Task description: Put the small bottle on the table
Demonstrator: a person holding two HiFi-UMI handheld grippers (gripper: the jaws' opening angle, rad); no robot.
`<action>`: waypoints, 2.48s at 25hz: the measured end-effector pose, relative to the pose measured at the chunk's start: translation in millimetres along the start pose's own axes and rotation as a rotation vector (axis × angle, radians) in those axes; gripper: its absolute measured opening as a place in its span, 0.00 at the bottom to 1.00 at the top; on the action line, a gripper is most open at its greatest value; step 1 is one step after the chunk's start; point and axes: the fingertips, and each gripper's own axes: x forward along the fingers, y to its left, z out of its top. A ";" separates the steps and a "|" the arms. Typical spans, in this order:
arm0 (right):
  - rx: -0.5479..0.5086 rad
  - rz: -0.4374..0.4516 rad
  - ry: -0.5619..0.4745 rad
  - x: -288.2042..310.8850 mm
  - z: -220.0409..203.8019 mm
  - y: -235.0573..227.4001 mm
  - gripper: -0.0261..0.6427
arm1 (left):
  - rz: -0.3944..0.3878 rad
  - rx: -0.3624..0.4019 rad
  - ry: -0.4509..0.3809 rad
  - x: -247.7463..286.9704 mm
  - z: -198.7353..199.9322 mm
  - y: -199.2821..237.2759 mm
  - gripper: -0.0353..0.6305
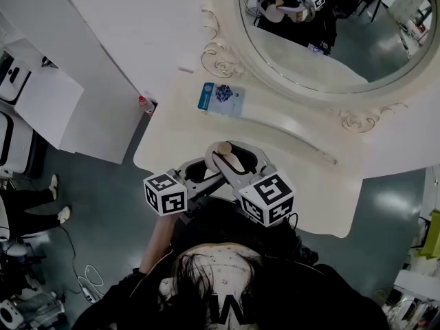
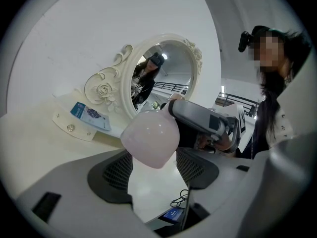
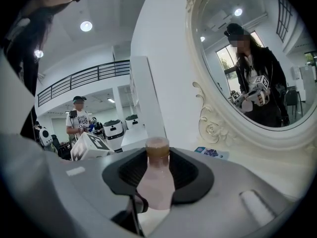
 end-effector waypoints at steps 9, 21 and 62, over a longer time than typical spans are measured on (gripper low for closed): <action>0.009 -0.052 -0.014 -5.3 8.8 -19.9 0.26 | -0.038 0.016 0.037 16.6 9.6 0.4 0.45; 0.061 -0.251 -0.040 -11.3 19.4 -75.1 0.26 | -0.070 0.013 0.100 17.8 21.5 27.4 0.45; 0.134 -0.680 0.090 -4.6 -49.9 -232.0 0.26 | -0.165 0.052 0.153 2.8 57.9 65.6 0.45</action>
